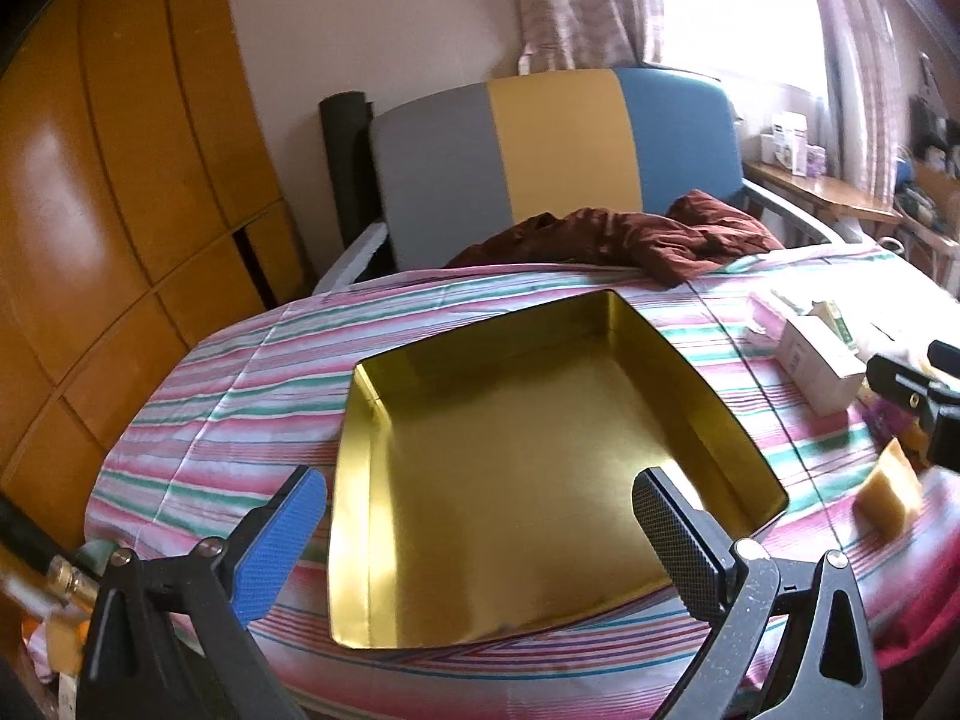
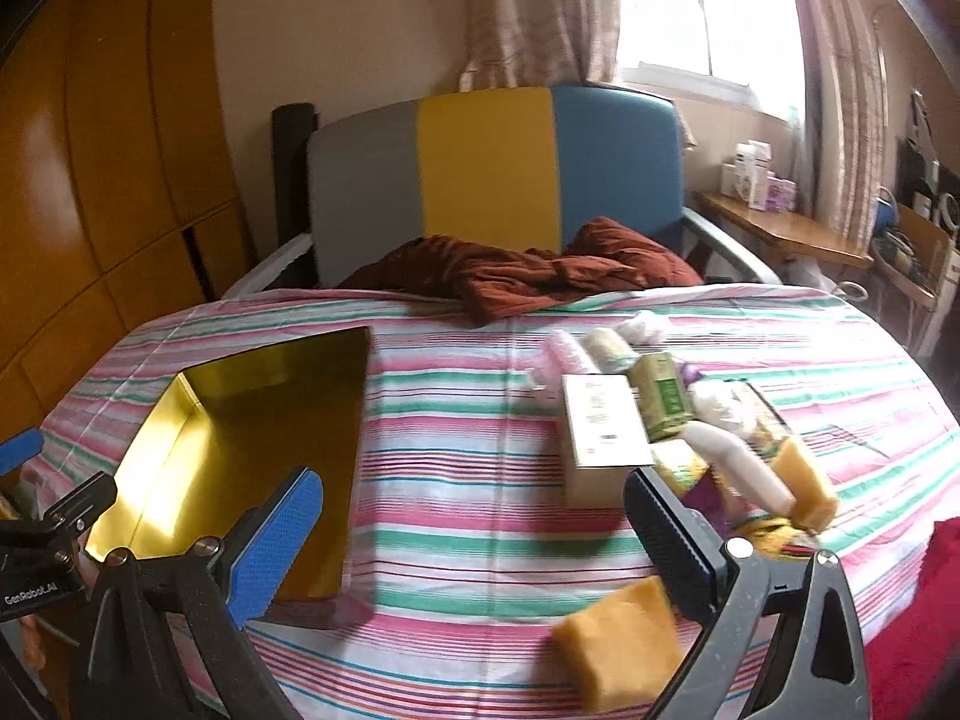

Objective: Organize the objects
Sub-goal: 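Move both tools from the gold tray toward the scattered items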

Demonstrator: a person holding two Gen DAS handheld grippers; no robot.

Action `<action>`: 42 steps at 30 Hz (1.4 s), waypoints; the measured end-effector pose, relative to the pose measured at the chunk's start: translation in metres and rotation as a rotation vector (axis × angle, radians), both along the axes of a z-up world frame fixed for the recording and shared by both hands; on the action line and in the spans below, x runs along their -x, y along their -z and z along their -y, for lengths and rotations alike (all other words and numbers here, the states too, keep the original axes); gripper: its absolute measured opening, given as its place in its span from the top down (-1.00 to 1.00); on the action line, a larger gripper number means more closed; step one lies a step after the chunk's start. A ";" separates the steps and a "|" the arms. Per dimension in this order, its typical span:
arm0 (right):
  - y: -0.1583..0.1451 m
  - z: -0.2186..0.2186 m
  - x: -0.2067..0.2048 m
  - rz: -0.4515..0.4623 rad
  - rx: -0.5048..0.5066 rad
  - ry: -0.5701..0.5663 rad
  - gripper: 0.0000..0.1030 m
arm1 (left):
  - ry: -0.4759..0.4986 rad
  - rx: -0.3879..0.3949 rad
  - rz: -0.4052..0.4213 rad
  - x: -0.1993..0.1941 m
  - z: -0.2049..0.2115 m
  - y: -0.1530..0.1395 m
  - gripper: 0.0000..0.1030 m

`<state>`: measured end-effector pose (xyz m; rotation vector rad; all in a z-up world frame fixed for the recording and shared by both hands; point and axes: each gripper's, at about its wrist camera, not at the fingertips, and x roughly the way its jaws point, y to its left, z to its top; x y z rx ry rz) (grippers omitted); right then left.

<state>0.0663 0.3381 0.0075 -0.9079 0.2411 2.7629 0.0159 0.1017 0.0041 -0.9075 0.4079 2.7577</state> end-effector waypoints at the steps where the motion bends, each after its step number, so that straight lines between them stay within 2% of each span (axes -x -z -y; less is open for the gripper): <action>1: -0.001 -0.006 -0.002 0.000 0.000 0.015 -0.99 | 0.012 -0.001 0.002 0.000 -0.003 0.000 -0.99; 5: -0.004 -0.034 -0.013 0.001 0.016 0.067 -0.99 | 0.100 -0.024 0.016 -0.003 -0.017 -0.002 -0.99; 9: -0.008 -0.070 -0.027 0.012 0.063 0.146 -0.99 | 0.242 -0.138 0.094 0.000 -0.034 -0.005 -0.99; 10: -0.009 -0.081 -0.033 0.014 0.078 0.173 -0.99 | 0.257 -0.142 0.107 0.001 -0.040 -0.005 -0.99; 14: -0.009 -0.117 -0.054 0.026 0.129 0.270 -0.99 | 0.386 -0.098 0.092 -0.008 -0.082 -0.005 -0.99; 17: -0.009 -0.137 -0.068 0.026 0.152 0.323 -0.99 | 0.485 -0.114 0.157 -0.009 -0.109 0.001 -0.99; 20: -0.008 -0.149 -0.077 0.044 0.166 0.346 -0.99 | 0.575 -0.096 0.203 -0.014 -0.141 0.010 -0.99; 27: -0.002 -0.158 -0.084 0.112 0.165 0.299 -0.99 | 0.830 -0.014 0.268 -0.046 -0.204 0.039 -0.96; 33: 0.005 -0.165 -0.078 0.184 0.166 0.242 -0.99 | 0.920 0.041 0.301 -0.061 -0.233 0.060 -0.93; 37: 0.011 -0.179 -0.063 0.236 0.182 0.219 -0.99 | 0.940 0.046 0.329 -0.060 -0.246 0.076 -0.68; 40: 0.018 -0.197 -0.051 0.267 0.211 0.237 -0.99 | 0.940 0.053 0.387 -0.054 -0.254 0.089 -0.30; 42: 0.023 -0.208 -0.043 0.291 0.229 0.262 -0.99 | 0.938 0.023 0.406 -0.051 -0.252 0.092 -0.30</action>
